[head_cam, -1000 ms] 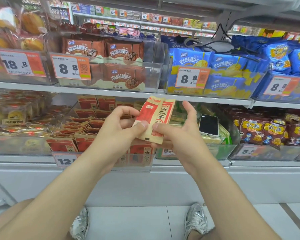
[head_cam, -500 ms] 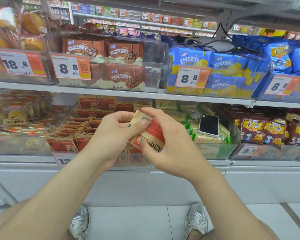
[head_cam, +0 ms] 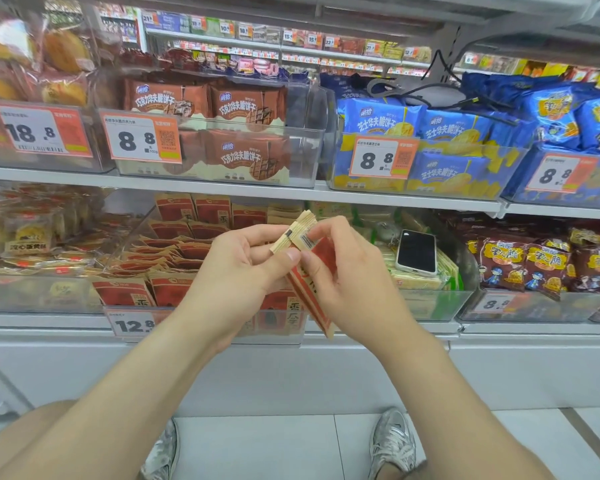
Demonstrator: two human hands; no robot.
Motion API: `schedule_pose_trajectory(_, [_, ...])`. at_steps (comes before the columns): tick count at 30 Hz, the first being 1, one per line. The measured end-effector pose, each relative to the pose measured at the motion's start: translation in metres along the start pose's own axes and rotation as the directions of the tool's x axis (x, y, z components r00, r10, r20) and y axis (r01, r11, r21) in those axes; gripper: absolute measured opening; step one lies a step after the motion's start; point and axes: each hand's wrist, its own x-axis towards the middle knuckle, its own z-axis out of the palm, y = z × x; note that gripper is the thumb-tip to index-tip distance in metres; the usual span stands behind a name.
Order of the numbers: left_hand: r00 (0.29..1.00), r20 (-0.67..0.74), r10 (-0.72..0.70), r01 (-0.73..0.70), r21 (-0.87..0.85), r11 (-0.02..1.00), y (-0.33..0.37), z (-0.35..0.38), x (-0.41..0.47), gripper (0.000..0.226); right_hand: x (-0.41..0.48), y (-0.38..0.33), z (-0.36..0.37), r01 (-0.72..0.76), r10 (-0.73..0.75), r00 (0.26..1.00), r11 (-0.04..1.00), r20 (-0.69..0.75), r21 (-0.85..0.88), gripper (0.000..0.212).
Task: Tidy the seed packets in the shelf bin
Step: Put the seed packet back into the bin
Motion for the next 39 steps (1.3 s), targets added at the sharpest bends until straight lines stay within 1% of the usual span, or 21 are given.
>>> schedule_pose_trajectory(2, [1.000,-0.005,0.003,-0.003,-0.008,1.000,0.000,0.004,-0.002,0.026,-0.001,-0.002,0.003,0.022,-0.024,0.999,0.998,-0.033,-0.063,0.014])
schedule_pose_trajectory(5, [1.000,-0.005,0.023,-0.023,0.019,1.000,0.007,0.003,-0.004,0.024,-0.001,-0.007,0.005,0.044,-0.059,0.994,0.986,-0.089,-0.158,0.017])
schedule_pose_trajectory(7, [1.000,-0.001,0.030,-0.030,0.022,0.999,0.011,0.002,-0.006,0.021,-0.001,-0.010,0.007,0.038,-0.056,0.990,0.990,-0.129,-0.138,0.015])
schedule_pose_trajectory(8, [1.000,-0.007,0.030,-0.030,0.012,0.999,0.012,0.002,-0.007,0.020,-0.001,-0.012,0.008,0.014,-0.025,0.988,0.998,-0.152,-0.068,0.012])
schedule_pose_trajectory(10, [0.999,-0.034,0.029,-0.030,-0.004,1.000,0.014,0.003,-0.008,0.016,0.000,-0.016,0.012,-0.103,0.130,0.976,0.982,-0.176,0.156,0.010])
schedule_pose_trajectory(11, [0.998,-0.050,0.025,-0.026,-0.007,1.000,0.014,0.004,-0.009,0.015,0.002,-0.019,0.013,-0.192,0.243,0.958,0.939,-0.155,0.285,0.013])
schedule_pose_trajectory(12, [0.998,-0.063,0.019,-0.019,-0.006,1.000,0.013,0.004,-0.009,0.015,0.003,-0.020,0.015,-0.279,0.348,0.931,0.873,-0.110,0.399,0.016])
schedule_pose_trajectory(13, [0.997,-0.070,0.012,-0.012,-0.003,1.000,0.013,0.005,-0.009,0.014,0.005,-0.021,0.016,-0.346,0.423,0.904,0.806,-0.058,0.481,0.017])
schedule_pose_trajectory(15, [0.997,-0.071,0.003,-0.002,0.007,1.000,0.013,0.004,-0.008,0.014,0.007,-0.019,0.017,-0.407,0.483,0.875,0.732,0.005,0.546,0.018])
schedule_pose_trajectory(17, [0.998,-0.068,0.002,-0.001,0.010,1.000,0.013,0.003,-0.007,0.015,0.008,-0.019,0.017,-0.427,0.502,0.864,0.707,0.024,0.565,0.018])
schedule_pose_trajectory(20, [0.998,-0.063,0.004,-0.002,0.020,1.000,0.013,0.002,-0.006,0.016,0.008,-0.019,0.016,-0.443,0.515,0.856,0.697,0.037,0.564,0.017])
schedule_pose_trajectory(24, [1.000,0.010,0.007,-0.007,0.015,1.000,0.013,0.000,-0.004,0.016,0.008,-0.019,0.011,-0.405,0.519,0.855,0.672,-0.005,0.620,0.012])
schedule_pose_trajectory(25, [1.000,0.014,0.009,-0.009,0.013,1.000,0.013,0.000,-0.004,0.016,0.008,-0.020,0.008,-0.398,0.516,0.857,0.661,-0.001,0.636,0.010])
schedule_pose_trajectory(27, [1.000,-0.007,0.014,-0.014,-0.010,1.000,0.012,-0.001,-0.004,0.017,0.006,-0.021,0.002,-0.366,0.465,0.885,0.664,0.024,0.652,0.009])
schedule_pose_trajectory(29, [0.998,-0.066,0.006,-0.010,-0.058,0.998,0.011,-0.001,-0.003,0.017,0.004,-0.020,0.002,-0.314,0.361,0.931,0.711,0.056,0.629,0.010])
schedule_pose_trajectory(31, [0.991,-0.135,-0.014,-0.001,-0.114,0.993,0.011,-0.004,-0.002,0.021,0.001,-0.022,0.006,-0.244,0.242,0.967,0.800,0.077,0.549,0.022])
schedule_pose_trajectory(33, [0.989,-0.146,-0.021,0.002,-0.127,0.992,0.012,-0.009,-0.001,0.025,-0.001,-0.022,0.013,-0.194,0.187,0.980,0.841,0.064,0.505,0.030])
schedule_pose_trajectory(34, [0.991,-0.131,-0.018,0.002,-0.120,0.993,0.012,-0.010,0.000,0.025,-0.001,-0.022,0.015,-0.196,0.206,0.978,0.834,0.037,0.515,0.030])
schedule_pose_trajectory(36, [0.995,-0.097,-0.003,-0.008,-0.113,0.994,0.008,-0.008,0.000,0.022,0.000,-0.021,0.018,-0.227,0.280,0.960,0.802,-0.012,0.552,0.021])
schedule_pose_trajectory(37, [0.996,-0.085,0.001,-0.011,-0.118,0.993,0.006,-0.005,0.000,0.020,0.000,-0.021,0.019,-0.246,0.313,0.949,0.792,-0.026,0.558,0.017])
schedule_pose_trajectory(39, [0.997,-0.078,0.000,-0.010,-0.134,0.991,0.002,-0.001,-0.001,0.020,-0.001,-0.021,0.021,-0.273,0.348,0.937,0.778,-0.026,0.566,0.015])
